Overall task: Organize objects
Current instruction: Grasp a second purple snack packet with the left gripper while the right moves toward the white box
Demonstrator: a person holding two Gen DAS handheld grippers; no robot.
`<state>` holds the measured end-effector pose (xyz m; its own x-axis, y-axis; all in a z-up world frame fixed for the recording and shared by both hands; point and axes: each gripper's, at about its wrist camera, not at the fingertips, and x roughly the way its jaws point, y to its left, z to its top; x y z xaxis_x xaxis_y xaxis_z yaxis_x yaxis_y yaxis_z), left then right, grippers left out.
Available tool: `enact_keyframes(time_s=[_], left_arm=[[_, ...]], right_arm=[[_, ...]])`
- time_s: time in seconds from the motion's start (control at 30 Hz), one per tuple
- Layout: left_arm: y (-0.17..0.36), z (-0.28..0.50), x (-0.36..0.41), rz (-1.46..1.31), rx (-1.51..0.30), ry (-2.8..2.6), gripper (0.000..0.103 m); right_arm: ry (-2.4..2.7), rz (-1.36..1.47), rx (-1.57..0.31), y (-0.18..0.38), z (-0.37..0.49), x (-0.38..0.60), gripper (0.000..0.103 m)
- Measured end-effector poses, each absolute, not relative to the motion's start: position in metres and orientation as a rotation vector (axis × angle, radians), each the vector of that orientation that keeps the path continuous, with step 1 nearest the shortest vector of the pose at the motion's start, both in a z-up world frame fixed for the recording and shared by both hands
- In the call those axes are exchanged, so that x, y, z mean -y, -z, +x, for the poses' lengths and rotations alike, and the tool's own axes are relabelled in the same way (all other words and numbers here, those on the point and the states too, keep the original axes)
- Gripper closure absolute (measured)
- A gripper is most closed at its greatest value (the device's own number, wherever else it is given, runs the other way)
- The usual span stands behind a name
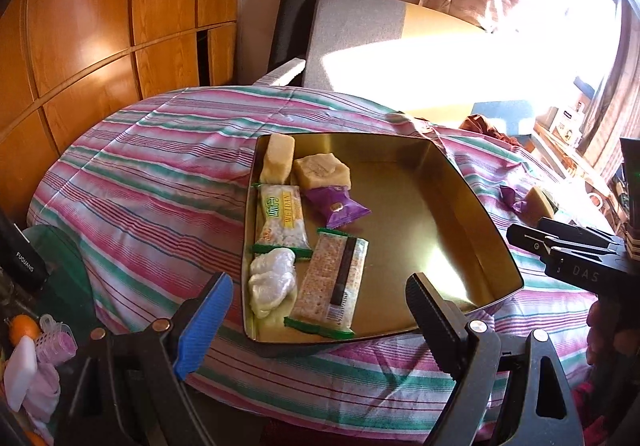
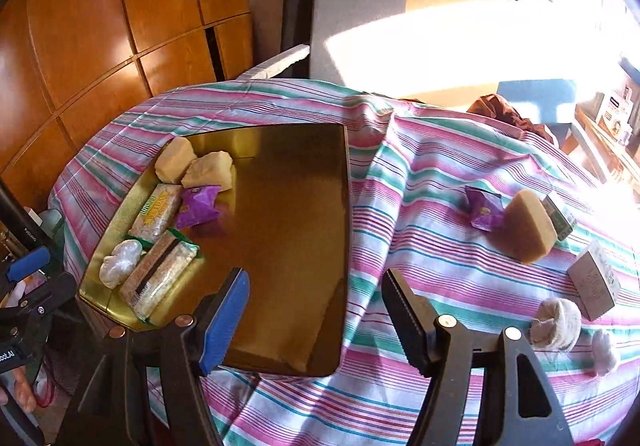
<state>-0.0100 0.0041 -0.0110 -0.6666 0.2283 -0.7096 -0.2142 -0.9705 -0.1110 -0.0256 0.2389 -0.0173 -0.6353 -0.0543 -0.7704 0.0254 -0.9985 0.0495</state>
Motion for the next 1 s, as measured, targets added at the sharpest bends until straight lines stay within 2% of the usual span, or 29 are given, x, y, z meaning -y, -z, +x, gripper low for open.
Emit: enact_keyframes(time_s=[0.27, 0.57, 0.73, 1.0], left_arm=[[0.010, -0.010, -0.045, -1.114, -0.057, -2.577, 0.014], [0.009, -0.005, -0.101, -1.083, -0.168, -2.450, 0.014], [0.008, 0.001, -0.130, -1.060, -0.222, -2.382, 0.014], [0.007, -0.003, -0.175, -1.066, -0.263, -2.288, 0.014]], right_arm=[[2.919, 1.422, 0.224, 0.027, -0.004, -0.318, 0.033], [3.052, 1.513, 0.562, 0.026, 0.032, -0.434, 0.033], [3.156, 1.515, 0.693, 0.017, 0.048, -0.493, 0.029], [3.276, 1.483, 0.859, 0.014, 0.050, -0.562, 0.029]])
